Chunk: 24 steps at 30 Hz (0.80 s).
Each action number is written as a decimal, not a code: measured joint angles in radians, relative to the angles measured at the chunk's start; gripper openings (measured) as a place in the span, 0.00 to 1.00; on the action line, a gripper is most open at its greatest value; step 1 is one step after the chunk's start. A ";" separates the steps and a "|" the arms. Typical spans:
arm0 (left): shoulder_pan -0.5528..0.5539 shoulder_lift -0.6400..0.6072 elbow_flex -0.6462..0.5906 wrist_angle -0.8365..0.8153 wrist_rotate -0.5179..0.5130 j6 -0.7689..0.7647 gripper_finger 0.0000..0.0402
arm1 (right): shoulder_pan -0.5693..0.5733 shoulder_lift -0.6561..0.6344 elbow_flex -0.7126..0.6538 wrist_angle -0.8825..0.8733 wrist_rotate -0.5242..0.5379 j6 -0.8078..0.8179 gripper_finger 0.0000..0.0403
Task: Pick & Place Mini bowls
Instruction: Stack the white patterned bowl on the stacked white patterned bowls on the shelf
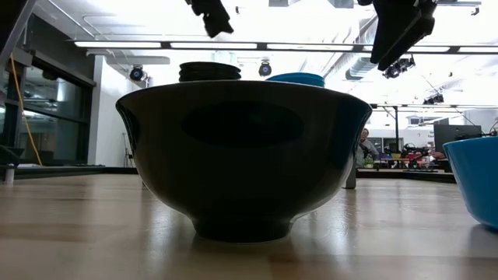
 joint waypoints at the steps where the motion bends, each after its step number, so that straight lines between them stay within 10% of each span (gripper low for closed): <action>1: -0.009 -0.004 -0.008 0.008 0.019 0.031 0.39 | 0.000 0.000 0.000 0.000 -0.001 0.001 0.66; 13: -0.159 -0.034 -0.160 0.207 -0.017 0.108 0.23 | 0.001 0.000 0.000 -0.083 -0.001 0.080 0.66; 24: -0.136 -0.278 -0.629 0.633 -0.079 -0.044 0.17 | 0.001 0.000 0.000 -0.101 -0.005 0.109 0.66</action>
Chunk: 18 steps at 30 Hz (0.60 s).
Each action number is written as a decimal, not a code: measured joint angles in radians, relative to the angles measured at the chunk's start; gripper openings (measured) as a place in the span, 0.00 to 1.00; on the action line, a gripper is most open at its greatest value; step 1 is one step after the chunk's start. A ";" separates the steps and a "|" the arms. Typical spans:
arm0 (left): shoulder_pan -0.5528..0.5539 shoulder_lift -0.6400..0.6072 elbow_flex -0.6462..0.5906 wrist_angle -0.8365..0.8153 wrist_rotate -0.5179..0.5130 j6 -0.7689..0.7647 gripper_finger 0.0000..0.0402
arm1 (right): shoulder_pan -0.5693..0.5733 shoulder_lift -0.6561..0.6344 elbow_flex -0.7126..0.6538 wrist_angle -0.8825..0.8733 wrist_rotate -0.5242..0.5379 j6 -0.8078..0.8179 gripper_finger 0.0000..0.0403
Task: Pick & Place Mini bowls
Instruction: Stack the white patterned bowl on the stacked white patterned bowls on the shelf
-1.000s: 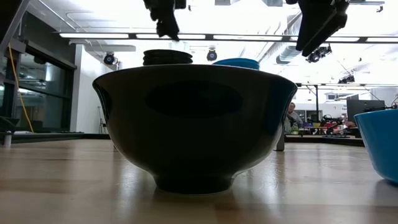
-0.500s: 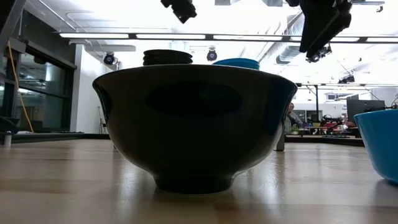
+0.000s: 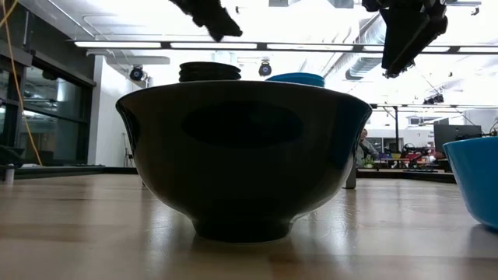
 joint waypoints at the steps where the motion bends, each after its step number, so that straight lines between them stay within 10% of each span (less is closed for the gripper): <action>1: 0.012 -0.030 -0.047 0.044 -0.015 -0.024 0.17 | 0.000 0.000 0.000 0.000 0.000 0.000 0.66; 18: 0.081 -0.343 -0.572 0.476 -0.182 -0.276 0.16 | 0.000 0.000 0.000 0.017 0.003 -0.007 0.66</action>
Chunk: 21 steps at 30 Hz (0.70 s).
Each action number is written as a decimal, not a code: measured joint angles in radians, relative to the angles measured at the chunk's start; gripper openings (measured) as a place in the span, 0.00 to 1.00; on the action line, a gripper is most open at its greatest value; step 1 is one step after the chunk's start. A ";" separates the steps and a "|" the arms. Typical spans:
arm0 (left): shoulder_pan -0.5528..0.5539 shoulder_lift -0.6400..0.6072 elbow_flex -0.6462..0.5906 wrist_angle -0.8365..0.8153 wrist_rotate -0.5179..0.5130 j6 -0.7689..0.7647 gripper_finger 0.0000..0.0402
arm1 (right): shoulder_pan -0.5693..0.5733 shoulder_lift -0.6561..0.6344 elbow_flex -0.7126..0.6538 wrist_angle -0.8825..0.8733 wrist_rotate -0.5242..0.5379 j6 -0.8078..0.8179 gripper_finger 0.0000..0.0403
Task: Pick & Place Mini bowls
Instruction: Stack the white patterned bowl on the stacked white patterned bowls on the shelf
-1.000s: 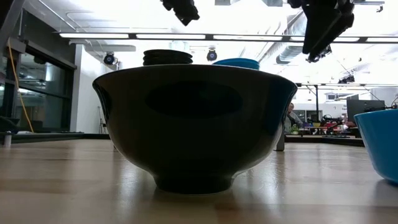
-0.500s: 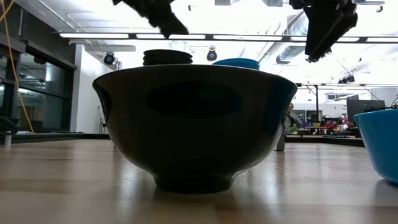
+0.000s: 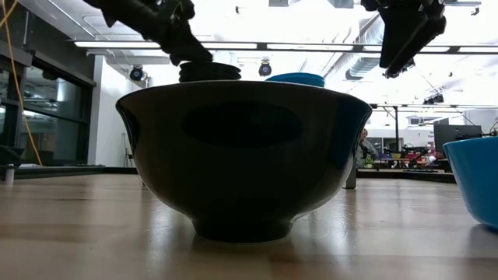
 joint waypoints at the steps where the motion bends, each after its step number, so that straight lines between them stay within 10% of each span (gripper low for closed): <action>1: 0.000 -0.007 -0.007 -0.011 -0.018 -0.006 0.16 | 0.000 0.000 0.000 0.002 0.000 0.000 0.66; 21: 0.000 -0.034 -0.014 -0.049 -0.122 -0.058 0.16 | 0.000 0.000 0.000 0.054 0.000 0.000 0.66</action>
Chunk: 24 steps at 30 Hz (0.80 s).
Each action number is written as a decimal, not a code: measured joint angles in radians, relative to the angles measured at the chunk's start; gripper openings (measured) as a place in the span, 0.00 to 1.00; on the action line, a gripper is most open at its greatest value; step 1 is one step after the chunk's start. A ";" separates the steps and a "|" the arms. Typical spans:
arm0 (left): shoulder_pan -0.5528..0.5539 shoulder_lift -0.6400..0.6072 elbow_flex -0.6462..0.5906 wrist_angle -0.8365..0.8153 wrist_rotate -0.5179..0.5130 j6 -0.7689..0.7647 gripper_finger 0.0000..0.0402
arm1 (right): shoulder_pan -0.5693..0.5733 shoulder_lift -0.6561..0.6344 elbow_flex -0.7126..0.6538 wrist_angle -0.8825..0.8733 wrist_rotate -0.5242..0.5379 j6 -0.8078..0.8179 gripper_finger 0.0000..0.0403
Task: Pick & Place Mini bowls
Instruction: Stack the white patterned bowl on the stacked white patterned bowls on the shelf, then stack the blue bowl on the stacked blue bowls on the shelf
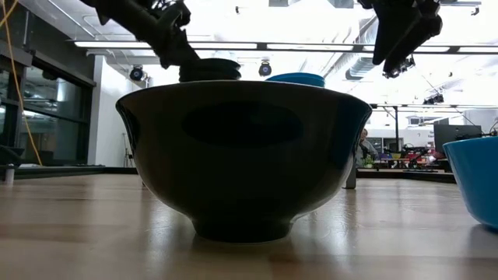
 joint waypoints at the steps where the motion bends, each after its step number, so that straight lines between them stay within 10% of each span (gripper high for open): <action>1: 0.000 -0.008 0.006 0.005 -0.001 0.000 0.16 | 0.000 0.000 0.000 0.001 0.000 0.000 0.66; 13: -0.102 -0.096 0.039 -0.026 0.015 -0.088 0.17 | 0.000 0.000 0.000 0.005 -0.039 -0.019 0.66; 24: -0.440 -0.100 0.039 -0.108 -0.211 -0.229 0.16 | 0.035 0.000 0.000 0.015 -0.095 -0.077 0.66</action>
